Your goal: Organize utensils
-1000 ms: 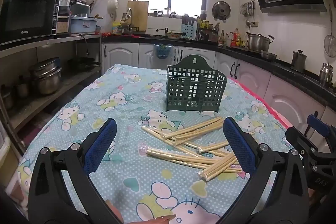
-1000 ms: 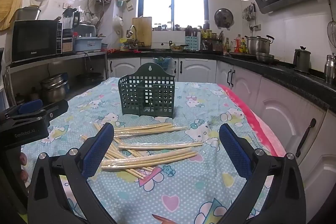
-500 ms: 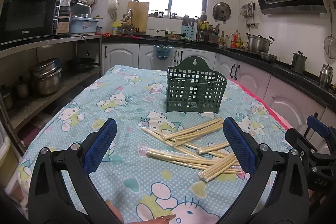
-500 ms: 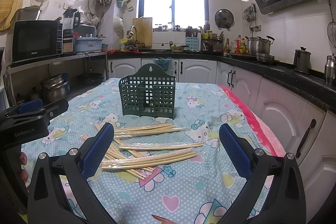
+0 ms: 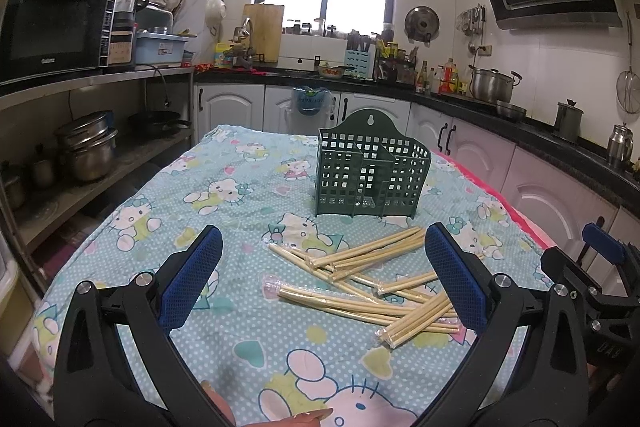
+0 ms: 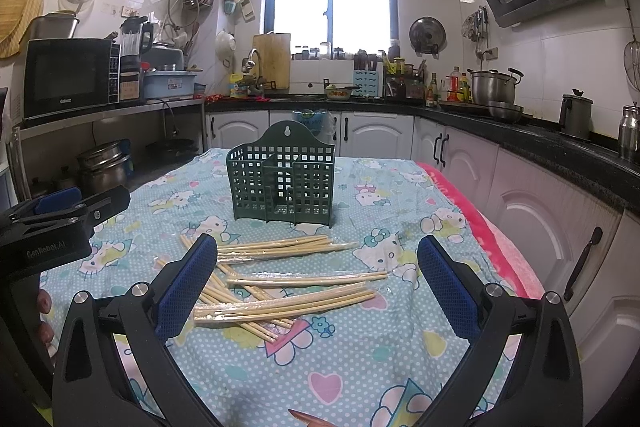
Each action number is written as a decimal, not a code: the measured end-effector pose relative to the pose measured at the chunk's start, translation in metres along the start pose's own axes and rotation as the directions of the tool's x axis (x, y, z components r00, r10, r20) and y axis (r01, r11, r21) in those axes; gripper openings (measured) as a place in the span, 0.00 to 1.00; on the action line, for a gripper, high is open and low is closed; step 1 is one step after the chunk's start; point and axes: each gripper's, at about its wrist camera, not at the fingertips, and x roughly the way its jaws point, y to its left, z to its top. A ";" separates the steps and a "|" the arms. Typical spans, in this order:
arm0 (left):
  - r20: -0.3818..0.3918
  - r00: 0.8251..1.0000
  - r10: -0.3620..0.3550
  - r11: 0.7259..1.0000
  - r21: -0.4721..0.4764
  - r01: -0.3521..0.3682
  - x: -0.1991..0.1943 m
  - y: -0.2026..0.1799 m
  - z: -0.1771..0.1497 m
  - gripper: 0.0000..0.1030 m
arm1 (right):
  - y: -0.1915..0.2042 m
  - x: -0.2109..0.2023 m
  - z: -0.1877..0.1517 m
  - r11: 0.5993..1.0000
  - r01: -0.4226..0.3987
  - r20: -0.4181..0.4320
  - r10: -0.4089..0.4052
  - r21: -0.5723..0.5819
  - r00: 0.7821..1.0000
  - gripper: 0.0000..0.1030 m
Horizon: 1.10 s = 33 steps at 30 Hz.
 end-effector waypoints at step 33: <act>-0.127 0.990 -0.057 0.990 -0.138 0.039 0.021 0.032 0.006 0.91 | 0.018 0.049 0.006 0.989 -0.143 -0.175 0.133 -0.044 0.976 0.94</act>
